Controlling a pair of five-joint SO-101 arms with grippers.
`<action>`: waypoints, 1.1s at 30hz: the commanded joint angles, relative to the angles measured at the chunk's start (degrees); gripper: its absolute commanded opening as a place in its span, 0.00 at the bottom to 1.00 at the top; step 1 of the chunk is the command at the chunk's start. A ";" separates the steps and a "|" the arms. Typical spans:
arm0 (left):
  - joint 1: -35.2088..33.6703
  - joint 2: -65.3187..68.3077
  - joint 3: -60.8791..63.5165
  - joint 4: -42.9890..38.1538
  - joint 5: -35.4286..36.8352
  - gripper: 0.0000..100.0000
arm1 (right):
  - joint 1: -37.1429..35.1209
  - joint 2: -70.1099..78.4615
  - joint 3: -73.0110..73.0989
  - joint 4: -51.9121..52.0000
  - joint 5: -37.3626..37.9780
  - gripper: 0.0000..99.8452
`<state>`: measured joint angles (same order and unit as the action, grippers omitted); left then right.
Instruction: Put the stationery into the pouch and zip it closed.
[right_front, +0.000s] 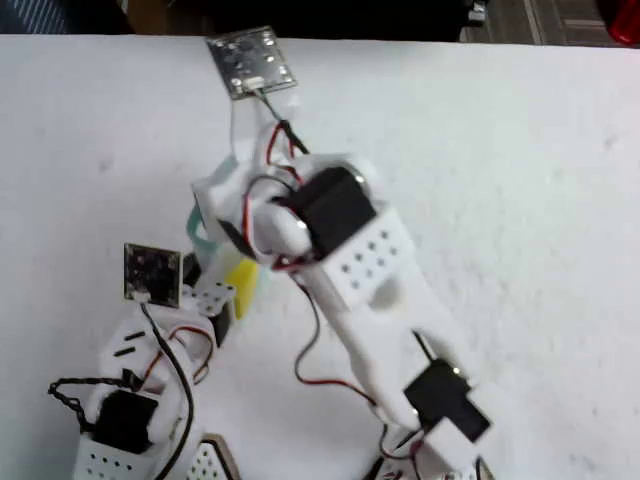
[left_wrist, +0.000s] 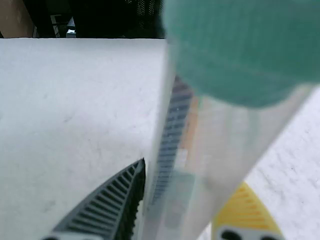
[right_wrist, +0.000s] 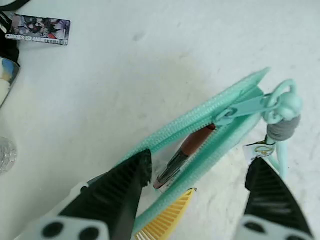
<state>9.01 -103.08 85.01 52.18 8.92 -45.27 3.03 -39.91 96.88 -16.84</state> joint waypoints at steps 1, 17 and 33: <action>0.40 -0.48 -0.44 -1.49 0.35 0.21 | -0.66 1.01 -3.69 0.31 -0.35 0.29; 0.40 -0.48 -0.44 -1.58 0.35 0.21 | -0.48 5.49 -10.29 0.31 -4.31 0.29; 0.40 -0.48 -1.58 0.70 0.53 0.31 | 1.80 8.04 -3.25 0.57 8.88 0.02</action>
<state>9.01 -103.08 85.01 52.18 8.92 -44.57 11.12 -46.77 96.88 -15.60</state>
